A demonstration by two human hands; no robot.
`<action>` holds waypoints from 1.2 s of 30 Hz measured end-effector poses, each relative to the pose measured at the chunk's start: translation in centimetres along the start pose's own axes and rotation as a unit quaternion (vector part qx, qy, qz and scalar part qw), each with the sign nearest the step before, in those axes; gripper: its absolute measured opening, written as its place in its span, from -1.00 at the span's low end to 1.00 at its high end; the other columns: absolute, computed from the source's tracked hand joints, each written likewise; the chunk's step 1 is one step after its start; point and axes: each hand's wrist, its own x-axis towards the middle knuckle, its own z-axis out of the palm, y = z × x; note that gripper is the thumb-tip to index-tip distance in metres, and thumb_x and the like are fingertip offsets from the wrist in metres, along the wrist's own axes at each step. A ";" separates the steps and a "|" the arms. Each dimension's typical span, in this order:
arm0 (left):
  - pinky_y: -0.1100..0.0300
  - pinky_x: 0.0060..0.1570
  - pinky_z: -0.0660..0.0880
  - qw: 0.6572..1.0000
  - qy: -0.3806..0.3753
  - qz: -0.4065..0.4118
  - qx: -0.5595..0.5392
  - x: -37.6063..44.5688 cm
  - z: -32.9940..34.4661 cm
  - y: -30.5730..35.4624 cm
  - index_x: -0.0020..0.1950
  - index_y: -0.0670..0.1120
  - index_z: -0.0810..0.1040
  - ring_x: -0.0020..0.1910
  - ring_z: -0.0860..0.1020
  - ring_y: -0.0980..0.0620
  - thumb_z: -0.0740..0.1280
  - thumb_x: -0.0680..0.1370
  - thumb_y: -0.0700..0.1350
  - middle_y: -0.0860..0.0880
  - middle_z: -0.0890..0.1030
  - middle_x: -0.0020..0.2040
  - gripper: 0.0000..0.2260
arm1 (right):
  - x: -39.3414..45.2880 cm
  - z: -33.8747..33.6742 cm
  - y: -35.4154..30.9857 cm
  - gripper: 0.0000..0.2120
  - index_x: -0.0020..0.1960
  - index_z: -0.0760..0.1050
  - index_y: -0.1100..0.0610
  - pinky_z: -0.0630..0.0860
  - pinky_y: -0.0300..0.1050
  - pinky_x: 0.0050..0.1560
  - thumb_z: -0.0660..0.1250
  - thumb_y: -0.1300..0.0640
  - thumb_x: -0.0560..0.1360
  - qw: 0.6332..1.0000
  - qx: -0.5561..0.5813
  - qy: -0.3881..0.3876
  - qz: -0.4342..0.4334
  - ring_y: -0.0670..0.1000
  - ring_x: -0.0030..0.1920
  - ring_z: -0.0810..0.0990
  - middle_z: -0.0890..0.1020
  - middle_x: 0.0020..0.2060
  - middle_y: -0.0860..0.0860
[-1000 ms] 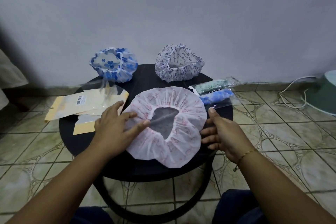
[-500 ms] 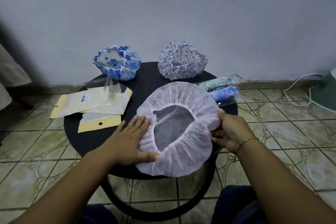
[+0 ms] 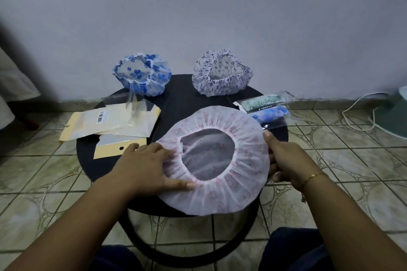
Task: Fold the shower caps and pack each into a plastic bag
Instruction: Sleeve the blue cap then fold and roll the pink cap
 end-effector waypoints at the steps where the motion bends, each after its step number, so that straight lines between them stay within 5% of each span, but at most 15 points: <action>1: 0.07 0.27 0.25 1.000 0.012 -0.006 -0.021 -0.1 -0.3 0.0 0.31 0.18 0.39 0.25 0.40 0.12 -0.26 -0.01 0.69 0.11 0.41 0.30 0.09 | -0.3 0.0 0.0 -0.42 -0.11 0.53 0.26 0.40 -0.15 -0.47 0.17 -0.29 0.48 1.000 -0.017 -0.014 0.008 0.13 -0.40 0.50 0.57 -0.36 0.19; 3: 0.12 -0.07 0.39 0.988 0.065 -0.045 -0.129 -0.1 -0.9 0.2 -0.13 0.10 0.54 -0.10 0.50 0.15 -0.17 0.15 0.64 0.10 0.50 -0.04 -0.19 | -0.4 0.1 0.1 -0.46 -0.15 0.54 0.25 0.38 -0.15 -0.46 0.22 -0.27 0.46 0.999 -0.036 -0.018 0.009 0.11 -0.41 0.47 0.53 -0.39 0.14; 5: 0.15 -0.34 0.34 0.958 0.141 -0.112 -0.224 0.5 -0.8 0.1 -0.35 -0.03 0.46 -0.34 0.47 0.09 0.00 0.36 0.50 0.03 0.48 -0.29 -0.39 | -0.4 0.3 0.1 -0.51 -0.13 0.56 0.25 0.37 -0.15 -0.44 0.28 -0.22 0.46 0.999 -0.040 -0.009 -0.002 0.10 -0.41 0.46 0.54 -0.34 0.13; 7: 0.13 -0.35 0.33 0.937 0.168 -0.190 -0.238 0.9 -0.4 -0.6 -0.24 -0.05 0.43 -0.30 0.49 0.03 0.12 0.50 0.33 -0.01 0.51 -0.27 -0.55 | -0.5 0.5 -0.1 -0.56 -0.12 0.55 0.27 0.37 -0.14 -0.43 0.30 -0.16 0.47 0.999 -0.039 -0.003 -0.018 0.10 -0.40 0.46 0.55 -0.30 0.14; 11: 0.09 -0.20 0.44 0.887 0.087 -0.245 -0.382 1.7 0.8 -1.7 -0.04 -0.04 0.37 -0.17 0.53 -0.07 0.23 0.57 0.10 -0.07 0.56 -0.17 -0.78 | -0.5 0.8 -0.2 -0.57 -0.23 0.51 0.19 0.34 -0.13 -0.38 0.21 -0.17 0.52 0.997 -0.055 0.019 -0.045 0.05 -0.38 0.43 0.51 -0.34 0.08; 14: 0.11 -0.27 0.44 0.782 0.071 -0.244 -0.569 2.1 0.6 -1.4 0.07 -0.04 0.40 -0.22 0.54 -0.09 0.32 0.55 -0.10 -0.13 0.59 -0.13 -0.86 | -0.3 0.9 -0.1 -0.56 -0.22 0.50 0.14 0.34 -0.12 -0.30 0.12 -0.19 0.55 0.996 -0.055 0.028 -0.056 0.04 -0.33 0.43 0.51 -0.30 0.06; 17: 0.07 -0.24 0.51 0.612 -0.020 -0.196 -0.766 1.8 -0.2 -1.6 0.07 -0.07 0.47 -0.23 0.55 -0.06 0.25 0.51 -0.36 -0.13 0.62 -0.11 -0.76 | 0.0 0.9 0.0 -0.57 -0.21 0.51 0.17 0.47 -0.03 -0.14 0.14 -0.15 0.56 0.995 -0.049 0.045 -0.071 0.11 -0.23 0.50 0.55 -0.25 0.10; 20: 0.11 -0.12 0.59 0.558 -0.124 -0.148 -0.807 1.1 -0.6 -2.2 0.08 -0.08 0.59 -0.15 0.62 -0.04 0.16 0.44 -0.41 -0.10 0.67 0.00 -0.63 | 0.1 0.7 0.0 -0.57 -0.22 0.51 0.22 0.44 -0.06 -0.16 0.13 -0.09 0.58 0.988 -0.074 0.086 -0.102 0.12 -0.18 0.51 0.57 -0.21 0.15; 23: 0.15 -0.06 0.60 0.583 -0.133 -0.123 -0.792 0.9 -0.4 -2.9 0.11 -0.13 0.62 -0.11 0.64 0.01 0.27 0.32 -0.40 -0.09 0.66 0.06 -0.58 | 0.0 0.3 -0.1 -0.57 -0.31 0.41 0.19 0.23 -0.17 -0.37 0.09 -0.06 0.60 0.980 -0.111 0.112 -0.124 -0.01 -0.33 0.39 0.47 -0.34 0.08; 25: 0.25 -0.23 0.59 0.611 -0.092 -0.120 -0.777 0.8 -0.2 -3.5 0.05 -0.13 0.65 -0.16 0.65 0.05 0.31 0.31 -0.46 -0.08 0.66 0.07 -0.60 | -0.1 0.2 -0.2 -0.57 -0.33 0.38 0.18 0.20 -0.18 -0.39 0.10 -0.05 0.60 0.977 -0.123 0.115 -0.133 -0.03 -0.35 0.37 0.44 -0.37 0.06; 28: 0.21 -0.13 0.49 0.645 -0.085 -0.115 -0.751 0.9 0.4 -4.1 0.02 -0.08 0.69 -0.03 0.55 -0.04 0.43 0.20 -0.45 -0.04 0.62 0.17 -0.54 | -0.1 0.4 -0.2 -0.58 -0.32 0.40 0.19 0.24 -0.17 -0.38 0.14 -0.07 0.59 0.979 -0.113 0.111 -0.132 0.03 -0.33 0.40 0.47 -0.36 0.08; 32: 0.07 -0.11 0.52 0.744 -0.106 -0.122 -0.648 0.7 0.9 -4.0 0.22 0.04 0.56 -0.08 0.52 -0.14 0.68 -0.07 -0.09 -0.03 0.56 0.23 -0.15 | 0.0 0.6 -0.2 -0.55 -0.12 0.55 0.19 0.53 0.00 -0.04 0.17 -0.20 0.53 0.993 0.018 0.080 -0.086 0.11 -0.13 0.57 0.61 -0.16 0.12; 36: 0.22 -0.33 0.46 0.868 -0.067 -0.143 -0.470 0.1 -0.1 -2.8 0.37 0.08 0.37 -0.38 0.50 0.04 0.62 0.19 -0.02 -0.01 0.45 0.18 -0.19 | -0.8 0.1 -0.5 -0.66 -0.03 0.52 0.16 0.57 0.01 -0.17 0.17 -0.11 0.57 0.990 0.131 -0.022 -0.054 0.15 -0.18 0.61 0.63 -0.15 0.15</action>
